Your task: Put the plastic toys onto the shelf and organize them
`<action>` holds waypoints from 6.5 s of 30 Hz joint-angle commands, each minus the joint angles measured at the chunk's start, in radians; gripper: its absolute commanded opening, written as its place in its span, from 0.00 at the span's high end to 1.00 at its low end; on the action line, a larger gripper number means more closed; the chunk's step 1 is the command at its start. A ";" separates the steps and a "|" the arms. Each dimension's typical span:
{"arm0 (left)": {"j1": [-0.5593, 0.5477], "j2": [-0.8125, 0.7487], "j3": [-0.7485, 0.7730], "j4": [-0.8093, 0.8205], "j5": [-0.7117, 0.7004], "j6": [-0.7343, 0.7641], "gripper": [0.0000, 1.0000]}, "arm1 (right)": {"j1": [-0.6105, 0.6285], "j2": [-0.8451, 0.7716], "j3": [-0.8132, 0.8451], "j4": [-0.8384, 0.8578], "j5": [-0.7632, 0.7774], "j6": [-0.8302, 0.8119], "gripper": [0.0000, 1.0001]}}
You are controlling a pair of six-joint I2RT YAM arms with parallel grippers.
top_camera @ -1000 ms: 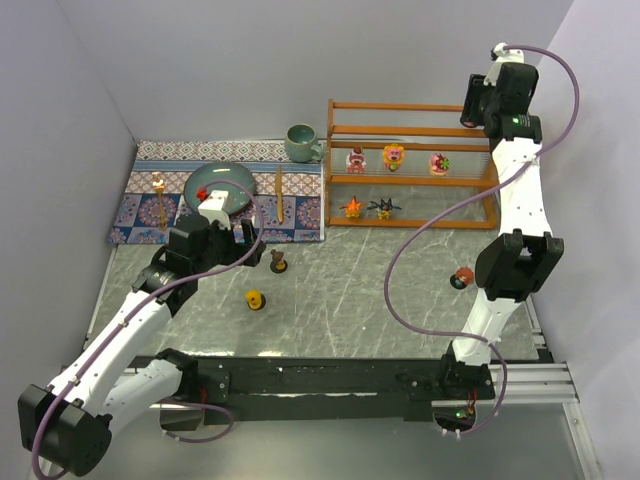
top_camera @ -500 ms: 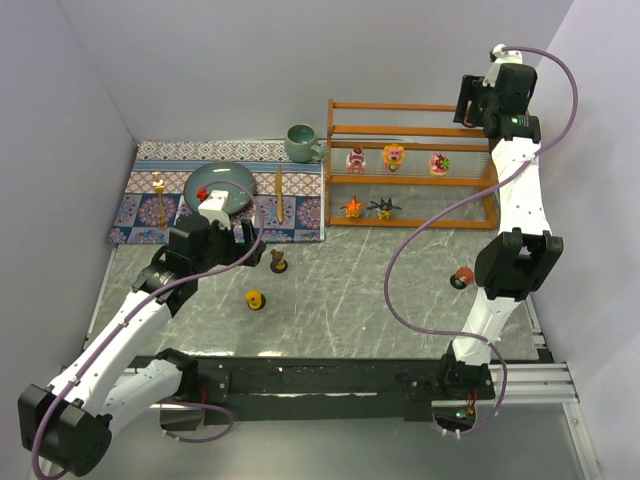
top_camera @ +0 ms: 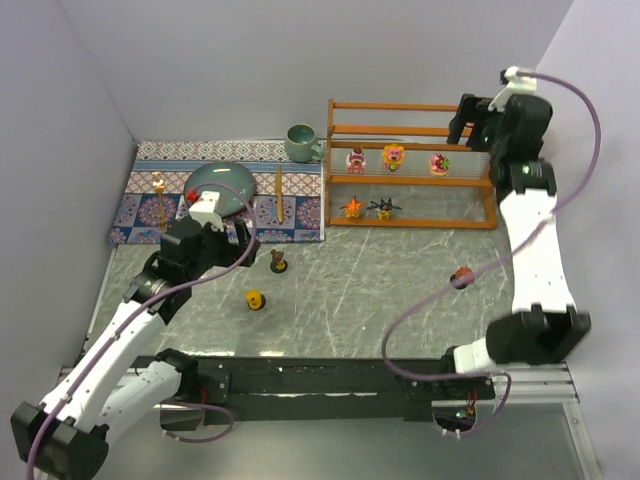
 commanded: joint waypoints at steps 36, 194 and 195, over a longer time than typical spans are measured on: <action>0.011 -0.105 -0.006 0.035 -0.098 -0.003 0.03 | 0.811 0.337 -0.731 1.092 -0.375 0.091 0.13; 0.015 -0.009 0.005 0.028 -0.043 0.003 0.03 | 0.035 0.325 0.197 0.187 -0.084 0.223 0.32; 0.015 -0.009 0.005 0.028 -0.043 0.003 0.03 | 0.034 0.324 0.197 0.189 -0.084 0.225 0.30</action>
